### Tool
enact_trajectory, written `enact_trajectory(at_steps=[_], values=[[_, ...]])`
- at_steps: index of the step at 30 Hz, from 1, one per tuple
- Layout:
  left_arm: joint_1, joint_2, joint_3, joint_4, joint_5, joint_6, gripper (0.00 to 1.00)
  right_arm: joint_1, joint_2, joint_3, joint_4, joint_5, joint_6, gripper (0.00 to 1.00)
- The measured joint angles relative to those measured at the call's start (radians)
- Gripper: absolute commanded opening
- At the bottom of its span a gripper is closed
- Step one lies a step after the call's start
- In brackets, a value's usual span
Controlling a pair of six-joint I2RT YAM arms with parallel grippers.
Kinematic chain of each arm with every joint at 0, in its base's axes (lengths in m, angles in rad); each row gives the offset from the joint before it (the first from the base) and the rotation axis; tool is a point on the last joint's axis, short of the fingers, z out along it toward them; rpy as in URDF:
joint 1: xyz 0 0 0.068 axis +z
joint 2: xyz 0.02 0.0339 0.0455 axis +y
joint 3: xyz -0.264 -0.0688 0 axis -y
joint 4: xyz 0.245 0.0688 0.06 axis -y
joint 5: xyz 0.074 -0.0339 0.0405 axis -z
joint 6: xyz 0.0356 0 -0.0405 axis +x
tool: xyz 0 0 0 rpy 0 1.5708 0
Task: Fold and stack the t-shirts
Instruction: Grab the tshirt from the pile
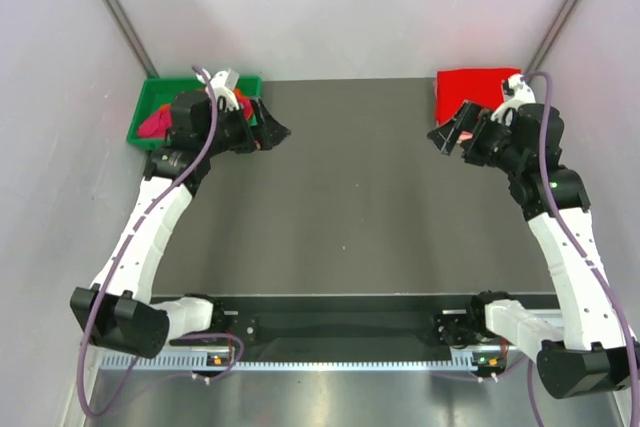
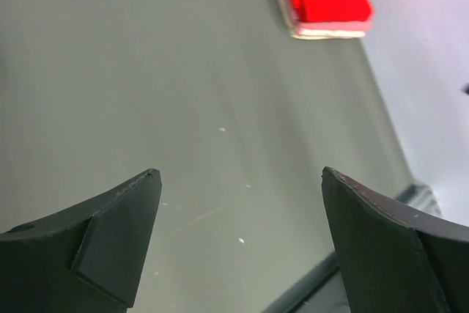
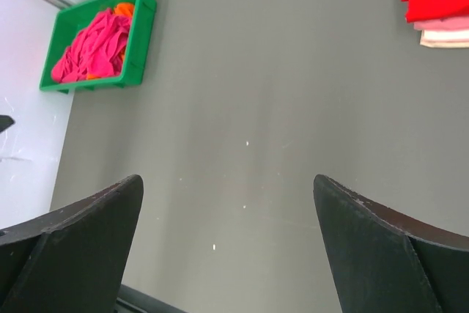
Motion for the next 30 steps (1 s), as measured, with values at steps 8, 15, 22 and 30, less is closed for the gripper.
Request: enact_trajectory(at_steps=[8, 15, 22, 30], values=[[0.003, 0.217, 0.138, -0.059, -0.200, 0.102, 0.99, 0.000, -0.015, -0.060, 0.044, 0.027, 0.069, 1.00], [0.053, 0.526, 0.475, -0.093, -0.515, 0.219, 0.90, -0.033, -0.014, -0.158, 0.166, -0.119, 0.152, 1.00], [0.163, 0.896, 0.837, -0.118, -0.630, 0.254, 0.72, -0.065, 0.023, -0.286, 0.277, -0.264, 0.200, 1.00], [0.225, 1.137, 0.886, -0.135, -0.660, 0.267, 0.61, -0.065, 0.073, -0.237, 0.291, -0.302, 0.174, 1.00]])
